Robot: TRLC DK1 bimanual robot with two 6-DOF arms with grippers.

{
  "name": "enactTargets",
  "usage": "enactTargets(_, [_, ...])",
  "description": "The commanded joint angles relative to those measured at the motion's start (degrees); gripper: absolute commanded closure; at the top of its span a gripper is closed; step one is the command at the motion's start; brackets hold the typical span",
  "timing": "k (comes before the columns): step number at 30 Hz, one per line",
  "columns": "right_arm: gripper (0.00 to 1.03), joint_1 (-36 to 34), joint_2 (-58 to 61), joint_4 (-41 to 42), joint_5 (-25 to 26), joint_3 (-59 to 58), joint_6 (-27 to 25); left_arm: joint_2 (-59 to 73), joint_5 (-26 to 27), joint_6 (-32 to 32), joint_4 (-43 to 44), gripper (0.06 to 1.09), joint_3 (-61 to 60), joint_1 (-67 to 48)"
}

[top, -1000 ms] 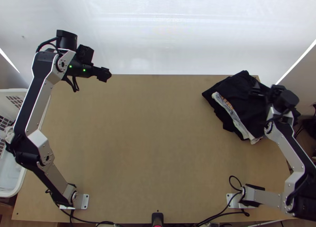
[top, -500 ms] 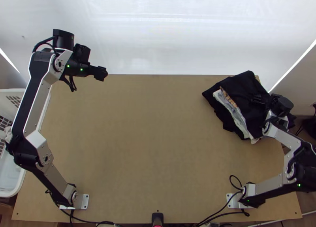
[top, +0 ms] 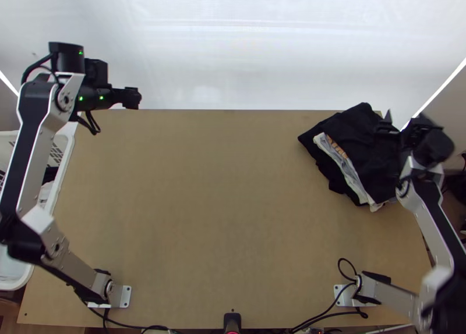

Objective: Fold the t-shirt

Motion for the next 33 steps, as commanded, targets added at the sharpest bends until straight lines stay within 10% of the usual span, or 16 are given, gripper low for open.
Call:
enactTargets(1, [0.03,6.8,-17.1,-2.8,0.1,3.0,-3.3,-11.1,-3.4,-4.4,11.8,0.10,-15.3,0.5])
enactTargets(16, [0.04,9.1,-41.8,5.2,0.2,-12.7,2.4,-47.0,-14.1,-9.6,47.8,0.10,-62.5,2.1])
enactTargets(33, [0.04,13.5,-73.1,7.9,0.2,-46.3,3.0,-81.5,-17.5,-1.0,71.3,0.10,-103.8,5.4])
